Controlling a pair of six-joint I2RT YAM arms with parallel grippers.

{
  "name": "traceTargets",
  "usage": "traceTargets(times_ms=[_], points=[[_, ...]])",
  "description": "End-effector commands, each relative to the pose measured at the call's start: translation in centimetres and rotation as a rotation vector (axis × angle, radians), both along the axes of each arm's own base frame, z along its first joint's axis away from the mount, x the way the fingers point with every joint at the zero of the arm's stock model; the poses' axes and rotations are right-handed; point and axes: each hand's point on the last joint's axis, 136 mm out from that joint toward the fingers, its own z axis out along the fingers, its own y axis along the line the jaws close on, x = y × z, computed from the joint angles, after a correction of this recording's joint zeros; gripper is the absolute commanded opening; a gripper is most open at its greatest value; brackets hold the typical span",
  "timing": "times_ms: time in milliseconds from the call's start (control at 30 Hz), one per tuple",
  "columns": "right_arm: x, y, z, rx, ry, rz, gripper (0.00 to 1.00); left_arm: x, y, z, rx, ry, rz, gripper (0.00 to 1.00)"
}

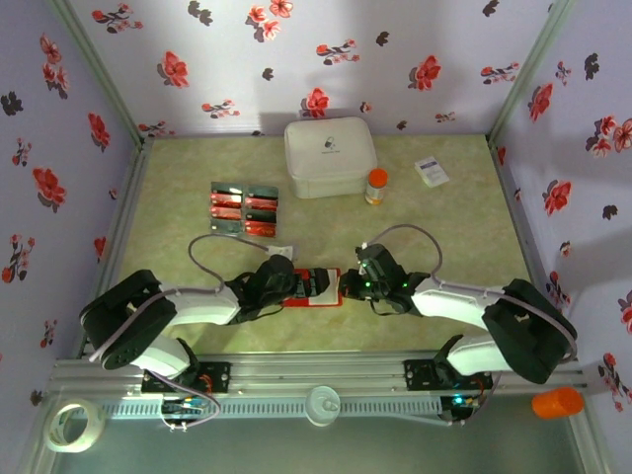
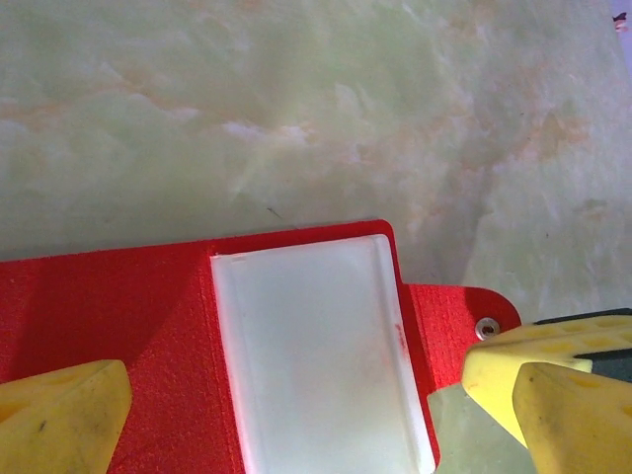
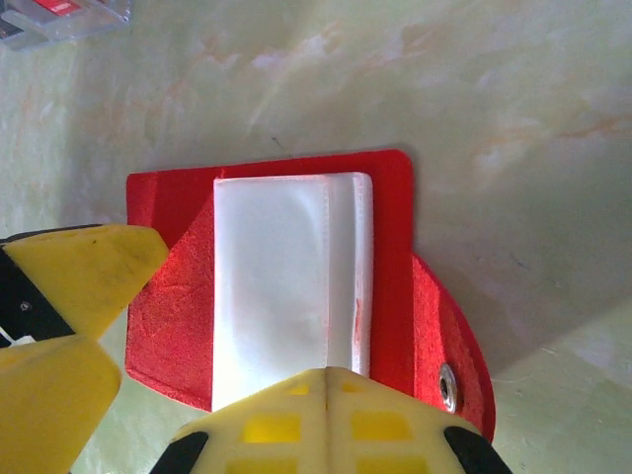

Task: Put the credit cards into the card holder
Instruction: Press the card holder at the bottom-center of the table.

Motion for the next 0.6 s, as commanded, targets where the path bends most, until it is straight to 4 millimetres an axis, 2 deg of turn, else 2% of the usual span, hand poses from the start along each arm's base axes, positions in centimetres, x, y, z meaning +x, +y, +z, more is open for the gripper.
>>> traceTargets(times_ms=[0, 167, 300, 567], points=[[-0.2, -0.3, 0.1, -0.012, -0.013, 0.008, 0.00, -2.4, 2.5, -4.5, 0.117, 0.133, 0.017, 1.00], [-0.2, 0.2, 0.7, 0.003, -0.018, 0.026, 0.00, -1.2, 2.3, -2.6, 0.106, 0.098, 0.028, 1.00], [-0.2, 0.1, 1.1, 0.008, -0.026, 0.022, 0.00, 0.5, 2.1, 0.5, 0.070, 0.059, 0.030, 1.00], [0.0, 0.7, 1.8, 0.025, -0.032, 0.036, 0.00, 4.4, 3.7, 5.9, 0.007, 0.003, 0.066, 1.00]])
